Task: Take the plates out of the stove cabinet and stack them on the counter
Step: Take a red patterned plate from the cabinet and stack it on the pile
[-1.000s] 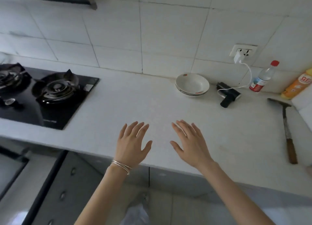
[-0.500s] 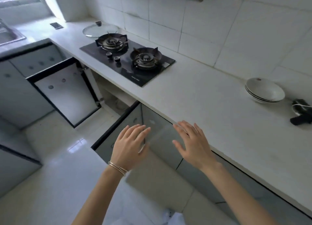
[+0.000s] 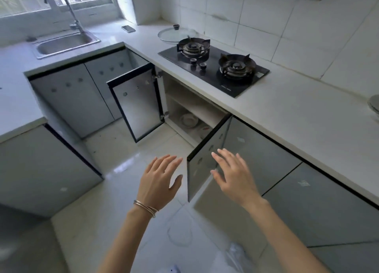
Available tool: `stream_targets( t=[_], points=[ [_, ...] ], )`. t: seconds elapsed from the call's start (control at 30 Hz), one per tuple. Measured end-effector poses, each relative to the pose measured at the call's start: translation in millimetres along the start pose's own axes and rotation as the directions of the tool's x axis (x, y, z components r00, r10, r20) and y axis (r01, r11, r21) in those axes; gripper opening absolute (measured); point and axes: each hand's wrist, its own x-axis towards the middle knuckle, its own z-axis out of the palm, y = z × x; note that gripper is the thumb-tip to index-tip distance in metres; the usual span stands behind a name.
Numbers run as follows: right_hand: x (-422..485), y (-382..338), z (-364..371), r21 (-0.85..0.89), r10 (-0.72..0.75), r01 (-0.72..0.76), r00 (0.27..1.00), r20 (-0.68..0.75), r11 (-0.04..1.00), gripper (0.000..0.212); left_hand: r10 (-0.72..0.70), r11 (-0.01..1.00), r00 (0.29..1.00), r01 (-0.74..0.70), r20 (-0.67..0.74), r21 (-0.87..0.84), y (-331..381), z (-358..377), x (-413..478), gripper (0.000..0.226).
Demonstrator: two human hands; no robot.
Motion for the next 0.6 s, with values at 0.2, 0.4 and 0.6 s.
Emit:
stream_targets(
  t=[0.2, 0.4, 0.6],
  points=[
    [20.8, -61.1, 22.5, 0.038, -0.042, 0.040, 0.999, 0.030, 0.998, 0.054, -0.052, 0.999, 0.999, 0.052, 0.005, -0.001, -54.6, -15.1, -13.9, 0.043],
    [58.9, -79.8, 50.7, 0.066, -0.060, 0.054, 0.994, 0.093, 0.996, 0.055, -0.058, 0.998, 0.997, 0.059, 0.048, -0.021, -95.5, -2.1, 6.4, 0.046],
    [132.3, -80.7, 87.3, 0.061, -0.041, 0.032, 0.987, 0.156, 0.998, 0.058, -0.039, 0.999, 0.997, 0.040, 0.067, -0.008, -157.2, 10.7, 66.2, 0.046]
  ],
)
